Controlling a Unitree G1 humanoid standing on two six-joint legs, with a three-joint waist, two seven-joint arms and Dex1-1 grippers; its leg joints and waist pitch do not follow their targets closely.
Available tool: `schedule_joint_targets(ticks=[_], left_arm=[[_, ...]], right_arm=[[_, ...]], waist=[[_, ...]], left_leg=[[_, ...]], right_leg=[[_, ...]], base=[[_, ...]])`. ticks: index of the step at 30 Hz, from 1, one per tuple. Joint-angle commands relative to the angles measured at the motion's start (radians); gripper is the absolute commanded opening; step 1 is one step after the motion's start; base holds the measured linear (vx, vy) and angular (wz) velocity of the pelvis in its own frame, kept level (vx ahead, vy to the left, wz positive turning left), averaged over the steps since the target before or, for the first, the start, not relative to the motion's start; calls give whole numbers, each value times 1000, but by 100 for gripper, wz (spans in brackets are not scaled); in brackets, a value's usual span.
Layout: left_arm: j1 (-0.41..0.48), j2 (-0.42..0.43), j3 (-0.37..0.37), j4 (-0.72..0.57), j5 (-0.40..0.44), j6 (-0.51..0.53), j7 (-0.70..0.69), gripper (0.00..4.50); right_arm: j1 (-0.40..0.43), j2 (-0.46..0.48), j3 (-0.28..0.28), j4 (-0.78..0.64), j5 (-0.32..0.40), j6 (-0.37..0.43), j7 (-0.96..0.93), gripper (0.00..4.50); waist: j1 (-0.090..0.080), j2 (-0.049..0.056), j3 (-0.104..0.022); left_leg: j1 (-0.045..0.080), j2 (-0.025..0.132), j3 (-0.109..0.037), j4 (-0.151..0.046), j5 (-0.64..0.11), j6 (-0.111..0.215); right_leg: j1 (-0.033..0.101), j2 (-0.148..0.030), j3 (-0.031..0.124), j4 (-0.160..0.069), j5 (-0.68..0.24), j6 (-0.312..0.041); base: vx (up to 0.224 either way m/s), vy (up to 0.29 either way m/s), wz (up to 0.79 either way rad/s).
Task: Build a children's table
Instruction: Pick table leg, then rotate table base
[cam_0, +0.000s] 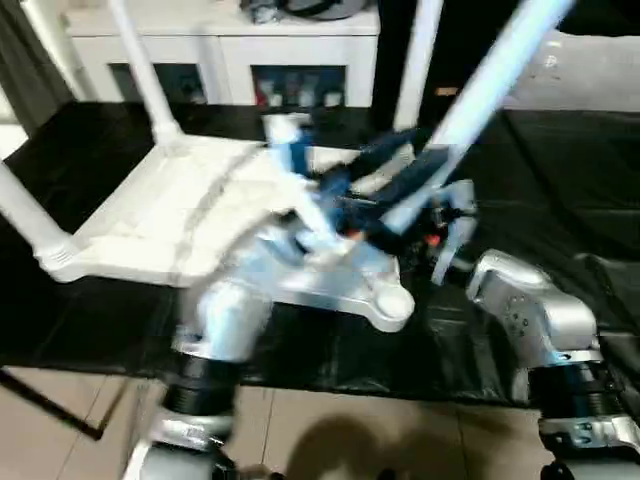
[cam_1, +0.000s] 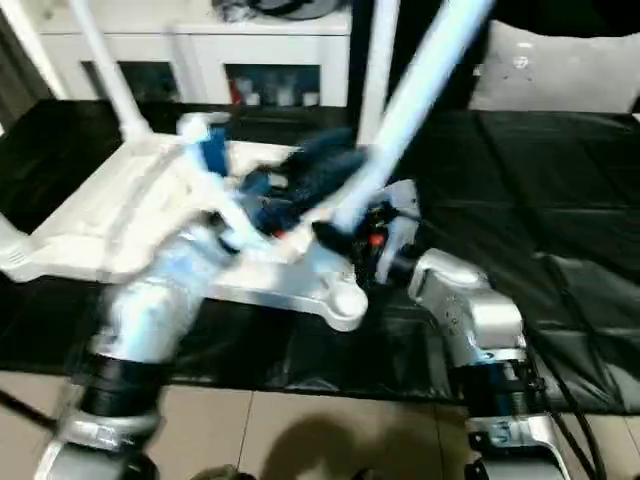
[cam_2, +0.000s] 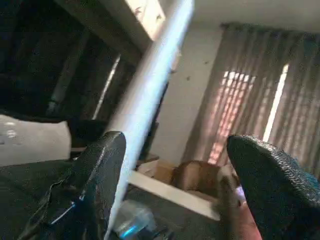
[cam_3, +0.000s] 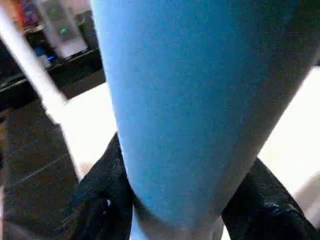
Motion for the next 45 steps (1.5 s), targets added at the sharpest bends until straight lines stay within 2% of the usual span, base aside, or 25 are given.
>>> schedule_joint_targets(ticks=[1,4,6,7,9,10,13,14,15,17,19,22,25,26,27,29,30,31,34,35,39,40,42,43,45], left_arm=[[-14,59,5,29,54,6,-19,372],[-11,131,-32,46,117,-9,-55,372],[-7,196,-73,71,187,-50,-104,372],[-5,239,-108,93,235,-81,-144,372],[-5,261,-130,104,256,-90,-167,372],[-6,310,-178,124,294,-105,-233,372],[-9,344,-212,145,317,-120,-293,372],[-14,388,-263,180,362,-154,-364,372],[-15,399,-275,188,374,-163,-382,354],[-20,429,-314,224,413,-201,-436,343],[-39,431,-335,284,458,-249,-443,310],[-70,420,-353,378,507,-310,-439,294],[-128,398,-378,542,577,-416,-422,265],[-151,390,-391,609,606,-457,-414,255],[-163,385,-396,641,618,-476,-415,248],[-186,366,-395,715,623,-496,-426,244],[-197,359,-394,748,628,-511,-433,234],[-210,352,-397,785,638,-529,-440,212],[-239,343,-412,868,666,-566,-470,205],[-260,333,-415,923,677,-588,-483,198],[-296,315,-424,1013,712,-630,-478,162],[-308,312,-438,1046,740,-646,-460,152],[-316,307,-438,1068,749,-657,-453,127],[-325,301,-431,1091,751,-665,-456,122],[-330,296,-426,1104,750,-670,-461,109]], right_arm=[[11,3,-42,-33,-2,-25,-50,190],[28,-1,-67,-60,1,-13,-90,190],[50,-5,-80,-90,-1,-4,-109,190],[65,-7,-84,-106,-8,-4,-122,190],[72,-8,-88,-112,-11,-6,-129,190],[86,-12,-98,-124,-18,17,-168,190],[97,-18,-98,-131,-29,27,-193,190],[114,-25,-93,-143,-32,23,-188,190],[118,-26,-91,-146,-31,21,-183,190],[133,-32,-81,-162,-33,8,-163,190],[140,-37,-74,-170,-28,1,-143,190],[145,-42,-65,-180,-20,-1,-127,190],[152,-41,-53,-197,-15,7,-125,190],[156,-39,-47,-202,-19,9,-124,190],[158,-38,-45,-203,-22,8,-123,190],[163,-38,-40,-205,-24,8,-119,190],[163,-38,-41,-204,-24,7,-118,190],[164,-39,-41,-203,-24,7,-116,190],[164,-41,-44,-202,-24,8,-114,190],[164,-43,-45,-201,-24,9,-113,190],[162,-47,-45,-197,-25,7,-113,190],[161,-48,-44,-194,-26,4,-114,190],[160,-48,-43,-194,-25,4,-114,190],[160,-48,-43,-194,-24,3,-114,190],[160,-48,-43,-194,-24,3,-114,190]], waist=[[-2,-14,-76],[-8,-13,-77],[-6,-2,-79],[-6,-3,-79],[-8,-3,-79],[-8,-1,-79],[-8,-1,-77],[-8,-3,-73],[-8,-3,-73],[-12,-1,-70],[-15,-3,-68],[-20,-5,-67],[-22,-6,-67],[-23,-7,-68],[-23,-4,-69],[-22,-6,-74],[-24,-8,-72],[-23,-5,-75],[-22,-8,-75],[-21,-6,-75],[-20,-7,-74],[-18,-1,-75],[-19,-6,-74],[-19,-3,-74],[-19,-6,-73]], left_leg=[[9,40,-14,-73,-132,54],[12,40,-14,-74,-131,52],[12,39,-16,-73,-125,49],[13,40,-18,-76,-125,55],[14,40,-16,-75,-127,54],[15,39,-15,-76,-134,46],[17,40,-16,-80,-168,24],[18,39,-15,-83,-190,22],[18,39,-15,-83,-190,22],[24,38,-17,-87,-242,5],[26,38,-17,-88,-263,1],[25,35,-18,-88,-270,2],[26,32,-18,-86,-267,10],[21,32,-19,-87,-263,11],[22,33,-20,-86,-263,10],[20,37,-21,-85,-242,12],[18,35,-19,-86,-239,19],[20,36,-19,-84,-234,19],[19,34,-16,-82,-214,33],[19,37,-17,-83,-212,33],[20,36,-16,-82,-213,37],[22,39,-18,-83,-217,35],[20,39,-18,-84,-221,35],[20,39,-18,-84,-223,35],[20,39,-17,-84,-227,35]], right_leg=[[64,-49,41,-72,-362,-111],[63,-47,42,-68,-344,-113],[64,-49,43,-65,-313,-128],[64,-48,44,-63,-295,-129],[63,-48,44,-62,-291,-130],[64,-50,45,-61,-287,-139],[65,-53,46,-62,-314,-149],[61,-52,47,-68,-341,-142],[61,-52,47,-68,-341,-142],[63,-56,47,-75,-409,-117],[62,-56,46,-78,-438,-111],[63,-56,45,-84,-472,-93],[61,-55,42,-91,-488,-83],[65,-56,42,-91,-481,-81],[64,-58,42,-89,-480,-81],[68,-63,44,-81,-433,-104],[67,-60,44,-84,-429,-108],[68,-62,45,-82,-411,-119],[69,-61,46,-79,-368,-143],[70,-63,47,-77,-367,-149],[71,-62,45,-81,-374,-151],[71,-64,46,-78,-367,-160],[73,-63,46,-78,-356,-164],[74,-64,46,-78,-357,-167],[74,-65,46,-79,-368,-170]], base=[[0,0,0],[0,0,0],[0,0,0],[0,0,0],[0,0,0],[0,0,0],[0,0,0],[0,0,0],[0,0,0],[0,0,0],[0,0,0],[0,0,0],[0,0,0],[0,0,0],[0,0,0],[0,0,0],[0,0,0],[0,0,0],[0,0,0],[0,0,0],[0,0,0],[0,0,0],[0,0,0],[0,0,0],[0,0,0]])
